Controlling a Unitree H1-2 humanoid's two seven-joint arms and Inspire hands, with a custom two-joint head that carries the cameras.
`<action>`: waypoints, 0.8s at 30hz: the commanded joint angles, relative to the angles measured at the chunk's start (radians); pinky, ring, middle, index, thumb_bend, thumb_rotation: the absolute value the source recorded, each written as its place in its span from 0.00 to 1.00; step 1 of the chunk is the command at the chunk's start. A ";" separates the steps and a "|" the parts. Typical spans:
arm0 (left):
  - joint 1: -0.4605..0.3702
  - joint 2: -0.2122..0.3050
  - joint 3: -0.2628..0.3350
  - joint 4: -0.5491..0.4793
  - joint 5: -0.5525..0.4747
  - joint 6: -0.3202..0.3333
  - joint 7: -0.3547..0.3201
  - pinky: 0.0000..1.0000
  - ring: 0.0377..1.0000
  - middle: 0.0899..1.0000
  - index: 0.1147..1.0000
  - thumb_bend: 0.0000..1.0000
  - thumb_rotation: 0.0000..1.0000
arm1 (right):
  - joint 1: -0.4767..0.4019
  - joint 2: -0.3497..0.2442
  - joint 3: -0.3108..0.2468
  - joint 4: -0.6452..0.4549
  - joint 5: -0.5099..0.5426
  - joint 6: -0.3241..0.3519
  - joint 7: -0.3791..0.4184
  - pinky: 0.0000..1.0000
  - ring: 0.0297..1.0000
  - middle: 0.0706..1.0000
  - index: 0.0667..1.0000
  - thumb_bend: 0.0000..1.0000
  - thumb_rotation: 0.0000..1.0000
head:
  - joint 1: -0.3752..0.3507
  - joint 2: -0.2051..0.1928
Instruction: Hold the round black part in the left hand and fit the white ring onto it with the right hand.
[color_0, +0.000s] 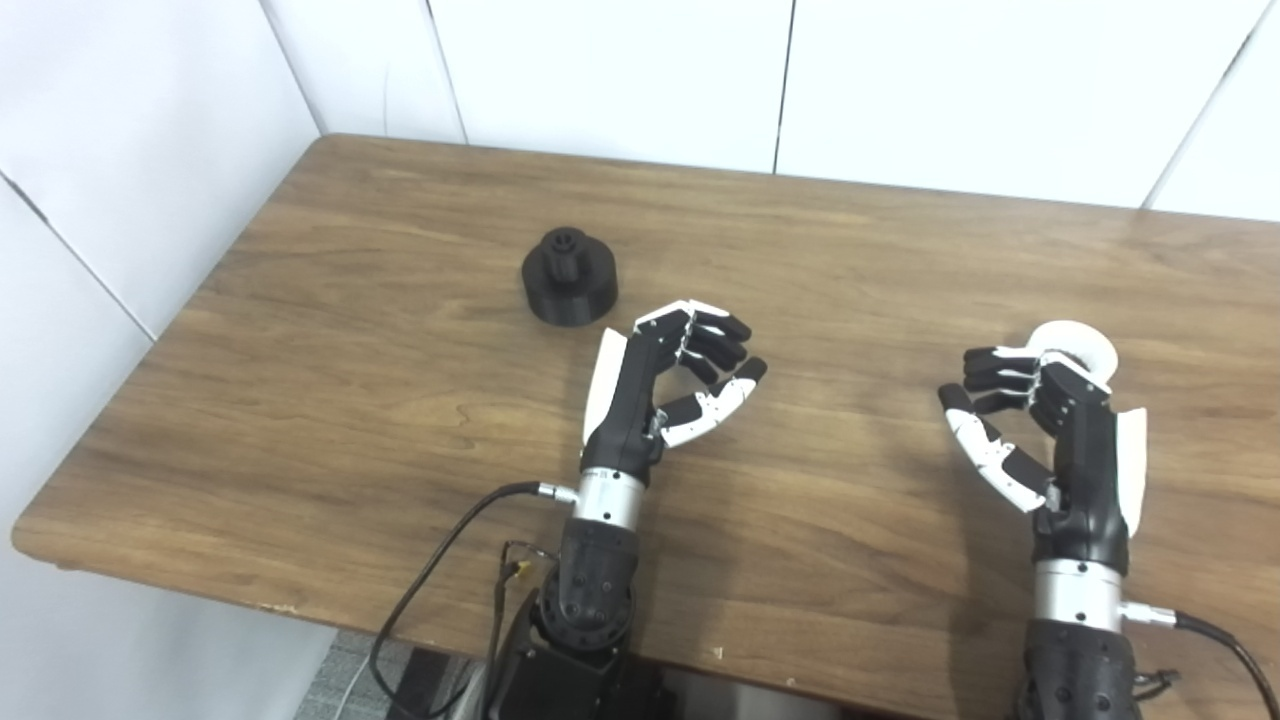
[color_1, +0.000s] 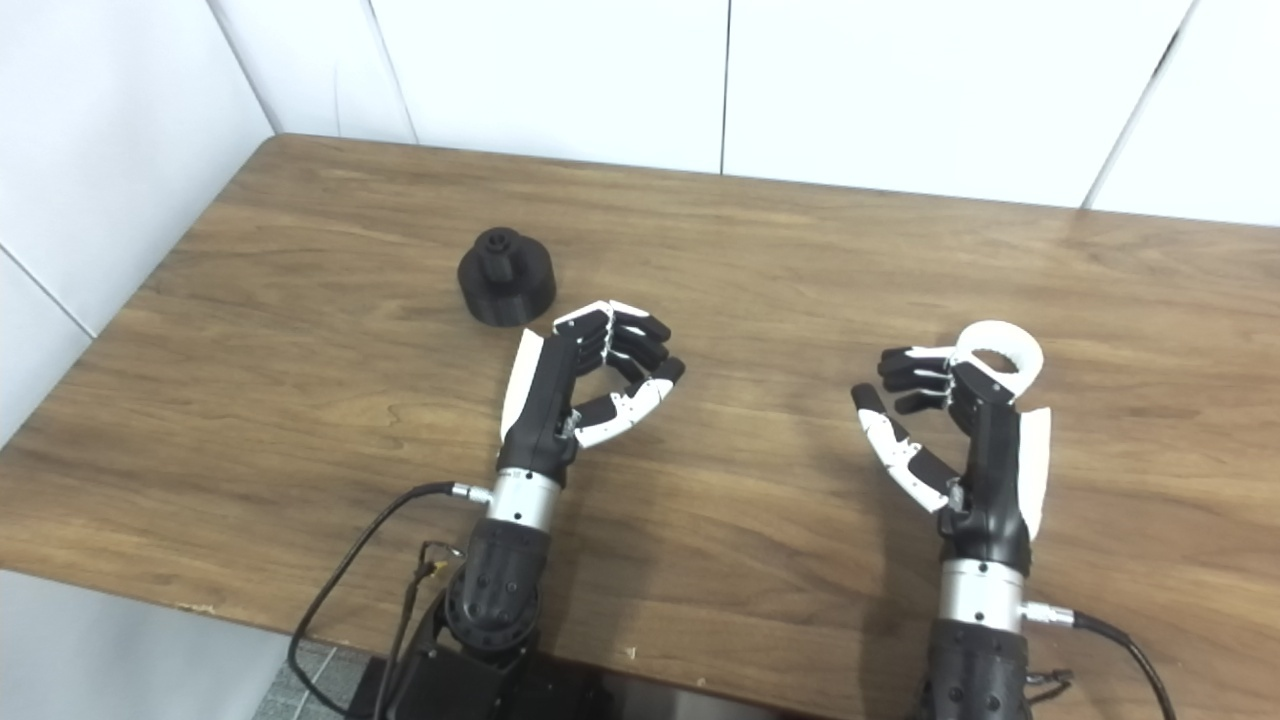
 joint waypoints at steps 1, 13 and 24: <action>-0.015 -0.003 0.000 0.011 -0.002 -0.041 0.016 0.41 0.48 0.45 0.42 0.51 0.00 | 0.007 -0.009 -0.004 0.009 -0.005 -0.040 0.003 0.45 0.54 0.58 0.46 0.50 0.15 | 0.001 0.001; -0.034 0.051 0.027 -0.082 0.074 0.029 0.009 0.52 0.63 0.61 0.43 0.50 0.05 | 0.007 -0.009 -0.002 0.013 -0.002 -0.043 0.003 0.45 0.53 0.57 0.46 0.50 0.14 | 0.002 0.000; -0.081 0.153 0.065 -0.165 0.114 0.151 -0.042 0.66 0.78 0.80 0.69 0.58 0.25 | 0.002 -0.002 -0.001 0.035 -0.008 -0.059 -0.004 0.45 0.53 0.58 0.46 0.50 0.14 | 0.002 -0.008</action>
